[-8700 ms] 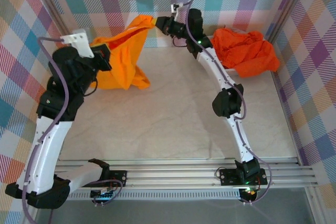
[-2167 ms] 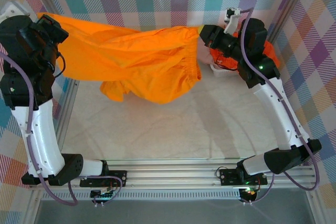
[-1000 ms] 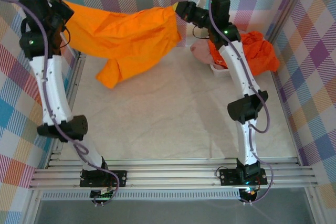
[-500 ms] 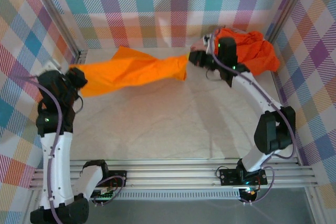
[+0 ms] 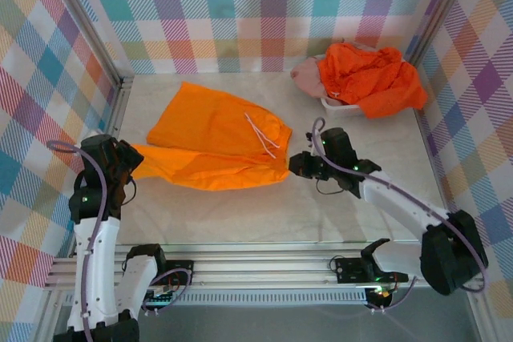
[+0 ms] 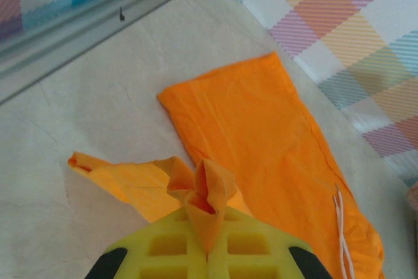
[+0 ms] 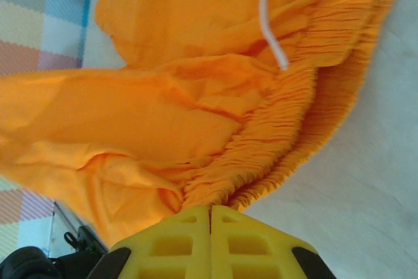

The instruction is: Fold and stack the shorts

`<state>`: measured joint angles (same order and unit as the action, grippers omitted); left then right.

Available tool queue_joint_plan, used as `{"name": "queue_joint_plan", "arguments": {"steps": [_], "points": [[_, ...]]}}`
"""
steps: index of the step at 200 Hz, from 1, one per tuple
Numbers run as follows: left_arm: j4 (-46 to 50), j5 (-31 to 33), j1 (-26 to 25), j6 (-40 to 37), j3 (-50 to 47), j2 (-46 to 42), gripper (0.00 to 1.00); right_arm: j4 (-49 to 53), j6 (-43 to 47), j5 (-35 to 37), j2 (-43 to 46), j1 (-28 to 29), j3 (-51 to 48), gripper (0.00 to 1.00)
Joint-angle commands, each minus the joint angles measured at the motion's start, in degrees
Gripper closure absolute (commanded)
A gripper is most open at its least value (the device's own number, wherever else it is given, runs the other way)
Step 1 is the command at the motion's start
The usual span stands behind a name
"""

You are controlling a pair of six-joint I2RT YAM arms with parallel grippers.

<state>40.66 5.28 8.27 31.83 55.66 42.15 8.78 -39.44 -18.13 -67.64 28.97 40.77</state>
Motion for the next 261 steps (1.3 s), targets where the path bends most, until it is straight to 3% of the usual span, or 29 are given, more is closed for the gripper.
{"name": "queue_joint_plan", "arguments": {"steps": [1, 57, 132, 217, 225, 239, 261], "points": [[1.9, 2.7, -0.4, -2.9, 5.2, -0.1, 1.0, 5.0, -5.9, 6.1, 3.9, -0.1, -2.4, 1.0], [-2.7, 1.9, -0.4, -4.3, 14.2, 9.3, 1.0, 8.6, -7.0, 15.0, 6.4, -0.1, 3.4, 1.0], [-10.7, 2.6, -2.6, -3.7, 28.5, 36.6, 1.0, 8.9, -6.3, 18.2, -11.3, -1.0, 21.4, 1.0], [-8.6, 3.0, -4.7, -4.4, 51.7, 65.1, 1.0, 9.1, -8.9, 16.3, -28.2, -7.0, 34.3, 1.0], [-8.1, 2.3, -4.8, -4.4, 54.6, 68.0, 1.0, 9.6, -9.3, 16.3, -29.9, -7.6, 35.4, 0.96], [-7.4, -0.1, -4.8, -4.3, 59.7, 73.2, 0.84, 10.2, -10.6, 16.2, -32.4, -8.9, 37.1, 0.85], [-4.0, -5.4, -4.9, -5.1, 71.7, 81.9, 0.35, 10.6, -12.6, 14.2, -35.2, -11.8, 40.2, 0.5]]}}
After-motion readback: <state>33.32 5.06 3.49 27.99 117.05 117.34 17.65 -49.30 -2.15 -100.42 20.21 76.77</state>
